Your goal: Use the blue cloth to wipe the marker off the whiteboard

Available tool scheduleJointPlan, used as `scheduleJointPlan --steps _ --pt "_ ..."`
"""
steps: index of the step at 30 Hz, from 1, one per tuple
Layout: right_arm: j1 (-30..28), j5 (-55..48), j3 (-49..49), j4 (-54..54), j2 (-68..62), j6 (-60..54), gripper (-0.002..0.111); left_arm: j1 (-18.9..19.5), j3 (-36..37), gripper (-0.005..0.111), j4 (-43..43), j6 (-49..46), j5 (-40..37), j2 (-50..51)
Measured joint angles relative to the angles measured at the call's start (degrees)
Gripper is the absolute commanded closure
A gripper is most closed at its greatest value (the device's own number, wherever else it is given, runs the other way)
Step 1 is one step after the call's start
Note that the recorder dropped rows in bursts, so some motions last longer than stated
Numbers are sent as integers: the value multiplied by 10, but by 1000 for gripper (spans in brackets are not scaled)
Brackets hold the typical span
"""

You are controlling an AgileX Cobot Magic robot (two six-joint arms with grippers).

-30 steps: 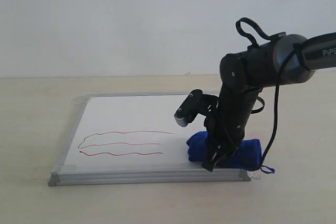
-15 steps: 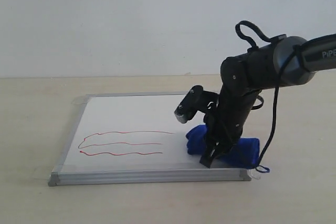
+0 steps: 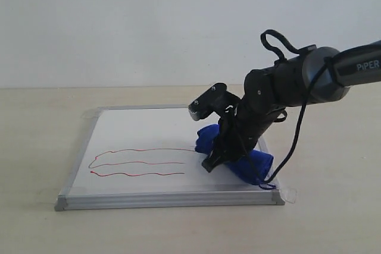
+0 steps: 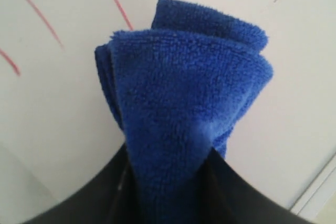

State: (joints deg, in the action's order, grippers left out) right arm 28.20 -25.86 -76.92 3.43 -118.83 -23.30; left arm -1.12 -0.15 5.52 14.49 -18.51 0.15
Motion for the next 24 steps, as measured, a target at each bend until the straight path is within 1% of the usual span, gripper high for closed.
scheduleJointPlan --steps 7,18,21,24 --pt "7 7 0 2 0 32 109 0 0 103 0 0 0 0" --pt "91 46 -4 47 -1 31 109 0 0 103 0 0 0 0" --pt "95 40 -32 48 -14 33 109 0 0 103 0 0 0 0" --pt "90 20 -83 47 -36 48 109 0 0 103 0 0 0 0"
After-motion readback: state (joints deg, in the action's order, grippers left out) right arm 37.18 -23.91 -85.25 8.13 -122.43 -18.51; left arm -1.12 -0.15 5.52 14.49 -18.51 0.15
